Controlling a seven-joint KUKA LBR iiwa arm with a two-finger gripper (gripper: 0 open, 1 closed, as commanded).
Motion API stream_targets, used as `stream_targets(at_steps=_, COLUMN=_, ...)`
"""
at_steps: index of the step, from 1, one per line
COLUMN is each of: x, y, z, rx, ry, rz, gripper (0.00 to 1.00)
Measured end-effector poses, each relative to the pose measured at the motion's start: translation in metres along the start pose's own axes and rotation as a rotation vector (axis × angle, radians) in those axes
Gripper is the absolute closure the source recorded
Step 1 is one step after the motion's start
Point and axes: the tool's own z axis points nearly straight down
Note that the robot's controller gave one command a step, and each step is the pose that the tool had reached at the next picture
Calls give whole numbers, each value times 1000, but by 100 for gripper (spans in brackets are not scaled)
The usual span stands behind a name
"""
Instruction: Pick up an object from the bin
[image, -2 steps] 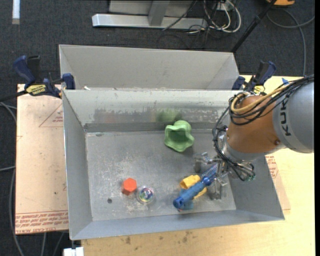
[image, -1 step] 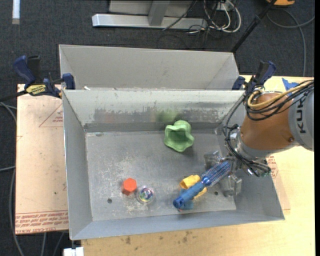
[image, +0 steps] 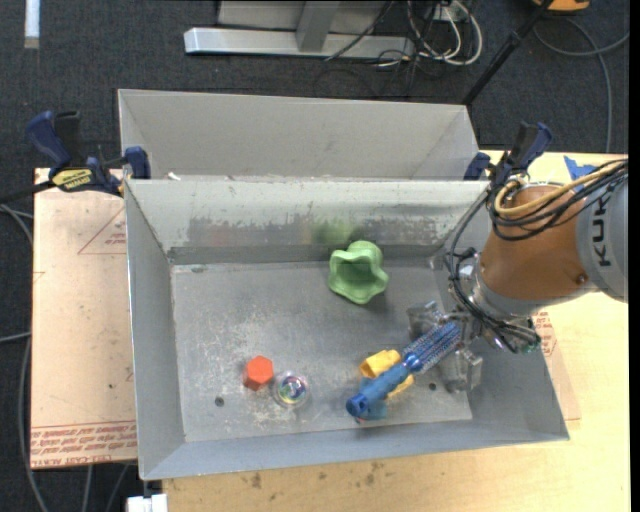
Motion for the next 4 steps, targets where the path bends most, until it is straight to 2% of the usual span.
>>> stream_targets(at_steps=2, x=-1, y=0, z=0, rx=-1, ry=-4, rz=4, gripper=0)
stream_targets(at_steps=3, x=-1, y=0, z=0, rx=-1, ry=-5, rz=5, gripper=100)
stream_targets(at_steps=4, x=-2, y=0, z=-19, rx=0, ry=1, rz=7, gripper=100)
